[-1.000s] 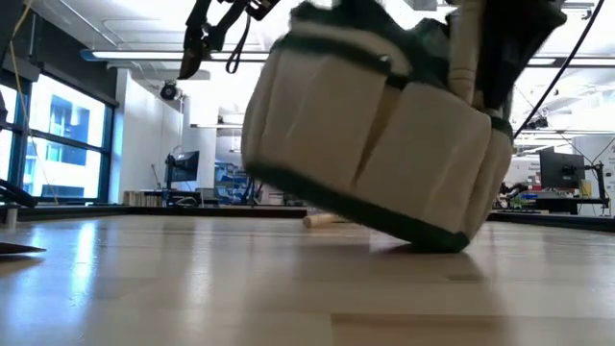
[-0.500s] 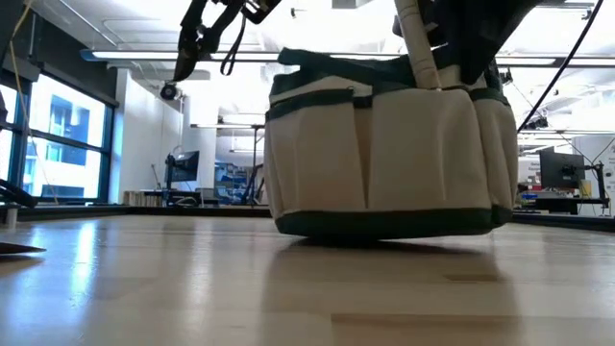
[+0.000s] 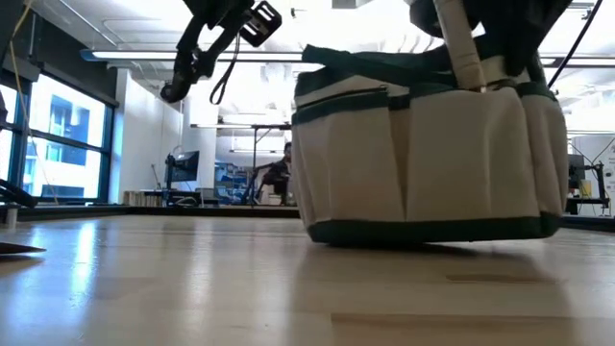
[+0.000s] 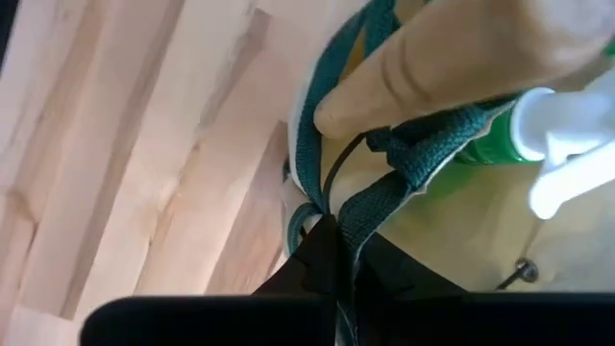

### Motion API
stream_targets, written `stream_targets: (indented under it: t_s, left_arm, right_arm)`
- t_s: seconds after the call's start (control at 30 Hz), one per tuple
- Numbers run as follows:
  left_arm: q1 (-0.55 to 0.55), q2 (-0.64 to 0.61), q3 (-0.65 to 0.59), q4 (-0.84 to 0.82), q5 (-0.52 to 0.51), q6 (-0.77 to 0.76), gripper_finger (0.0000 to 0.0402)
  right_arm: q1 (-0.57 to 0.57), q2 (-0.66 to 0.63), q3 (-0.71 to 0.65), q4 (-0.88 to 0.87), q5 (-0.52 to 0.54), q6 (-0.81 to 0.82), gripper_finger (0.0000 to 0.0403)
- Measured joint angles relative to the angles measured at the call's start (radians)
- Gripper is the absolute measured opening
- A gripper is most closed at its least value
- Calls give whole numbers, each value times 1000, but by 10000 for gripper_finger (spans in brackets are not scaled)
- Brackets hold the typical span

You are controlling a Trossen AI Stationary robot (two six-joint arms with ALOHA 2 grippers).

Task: Pick & Place Garden tools in Gardening bag
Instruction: Put the green shear scissors into the gardening bag

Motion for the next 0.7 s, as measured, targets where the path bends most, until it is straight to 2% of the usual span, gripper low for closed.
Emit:
stream_targets:
  t_s: [0.3,0.43,0.57,0.7]
  left_arm:
    - [0,0,0,0,4,-3,53]
    - [0,0,0,12,4,-21,53]
    - [0,0,0,17,4,-24,53]
    - [0,0,0,25,4,-24,53]
  right_arm:
    - [11,0,0,73,-37,44,5]
    - [22,0,0,57,-46,43,24]
    - [41,0,1,-50,-6,11,53]
    - [52,0,1,-164,54,18,66]
